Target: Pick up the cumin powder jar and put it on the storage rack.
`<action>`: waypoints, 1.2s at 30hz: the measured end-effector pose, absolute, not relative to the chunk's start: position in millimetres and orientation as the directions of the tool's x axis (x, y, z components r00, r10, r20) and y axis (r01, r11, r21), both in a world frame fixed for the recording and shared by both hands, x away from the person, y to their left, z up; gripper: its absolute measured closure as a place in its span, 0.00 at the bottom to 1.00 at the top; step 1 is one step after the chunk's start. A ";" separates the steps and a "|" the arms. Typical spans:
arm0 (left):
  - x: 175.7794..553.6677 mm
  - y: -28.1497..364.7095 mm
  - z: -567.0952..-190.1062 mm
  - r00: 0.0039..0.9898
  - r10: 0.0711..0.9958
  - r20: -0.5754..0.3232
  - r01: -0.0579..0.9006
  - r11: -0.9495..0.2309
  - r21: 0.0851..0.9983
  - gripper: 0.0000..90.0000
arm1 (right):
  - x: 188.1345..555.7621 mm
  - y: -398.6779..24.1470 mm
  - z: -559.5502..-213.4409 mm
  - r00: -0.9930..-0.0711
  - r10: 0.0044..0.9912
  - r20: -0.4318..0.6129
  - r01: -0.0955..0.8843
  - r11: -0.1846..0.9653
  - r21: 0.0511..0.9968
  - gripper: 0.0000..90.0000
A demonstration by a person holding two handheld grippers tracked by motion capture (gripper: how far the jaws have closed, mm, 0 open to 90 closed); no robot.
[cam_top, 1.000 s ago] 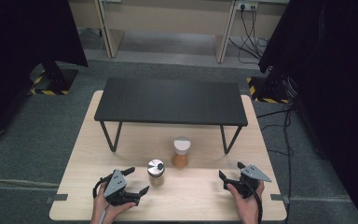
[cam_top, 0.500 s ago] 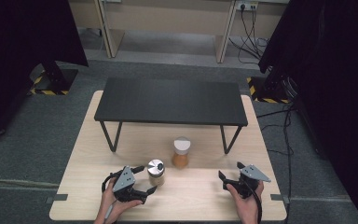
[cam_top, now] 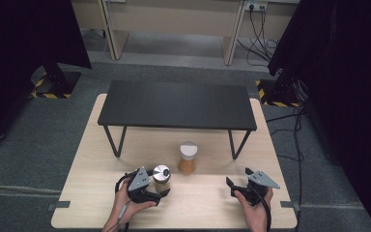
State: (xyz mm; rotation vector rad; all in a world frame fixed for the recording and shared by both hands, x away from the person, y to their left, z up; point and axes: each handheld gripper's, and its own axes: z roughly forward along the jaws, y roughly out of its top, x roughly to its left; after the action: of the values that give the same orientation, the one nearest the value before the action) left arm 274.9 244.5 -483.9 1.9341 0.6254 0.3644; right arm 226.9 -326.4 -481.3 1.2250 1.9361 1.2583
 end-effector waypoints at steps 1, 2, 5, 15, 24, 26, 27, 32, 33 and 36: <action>275.8 243.2 -482.9 0.819 0.573 -0.022 0.266 -0.346 0.900 0.17 | 226.9 -326.3 -481.3 -0.455 0.889 0.047 0.405 0.160 0.900 0.11; 276.1 241.9 -482.0 0.819 0.574 -0.018 0.267 -0.353 0.897 0.18 | 226.9 -326.2 -481.2 -0.456 0.889 0.045 0.404 0.162 0.900 0.11; 276.9 240.1 -481.1 0.819 0.573 -0.018 0.271 -0.359 0.893 0.24 | 226.8 -326.0 -481.2 -0.458 0.888 0.042 0.402 0.164 0.901 0.11; 275.8 240.5 -481.7 0.811 0.585 -0.013 0.271 -0.355 0.895 0.33 | 226.2 -325.0 -481.2 -0.458 0.888 0.037 0.400 0.169 0.901 0.11; 272.5 241.5 -481.8 0.801 0.598 -0.016 0.277 -0.348 0.896 0.33 | 225.9 -324.9 -481.3 -0.459 0.888 0.033 0.397 0.172 0.901 0.11; 271.7 242.1 -482.0 0.800 0.600 -0.016 0.278 -0.346 0.896 0.33 | 226.0 -325.0 -481.3 -0.460 0.888 0.033 0.397 0.172 0.901 0.11; 271.0 242.8 -481.7 0.799 0.601 -0.014 0.277 -0.348 0.896 0.33 | 226.1 -325.1 -481.2 -0.459 0.887 0.035 0.399 0.171 0.901 0.11; 264.1 249.3 -484.9 0.788 0.615 -0.016 0.269 -0.321 0.908 0.33 | 227.2 -326.7 -481.4 -0.461 0.886 0.044 0.402 0.164 0.901 0.11; 262.7 249.6 -484.2 0.786 0.618 -0.014 0.270 -0.323 0.907 0.33 | 227.2 -327.0 -481.3 -0.460 0.887 0.046 0.403 0.162 0.901 0.11; 257.1 251.6 -480.3 0.781 0.624 -0.004 0.265 -0.326 0.908 0.33 | 227.3 -327.9 -481.6 -0.459 0.887 0.054 0.405 0.155 0.901 0.11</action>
State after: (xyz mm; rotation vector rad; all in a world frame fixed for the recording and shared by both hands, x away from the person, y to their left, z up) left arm 257.1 251.6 -480.3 1.9148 0.6735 0.4252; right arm 227.3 -327.9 -481.6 1.2247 1.9387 1.2677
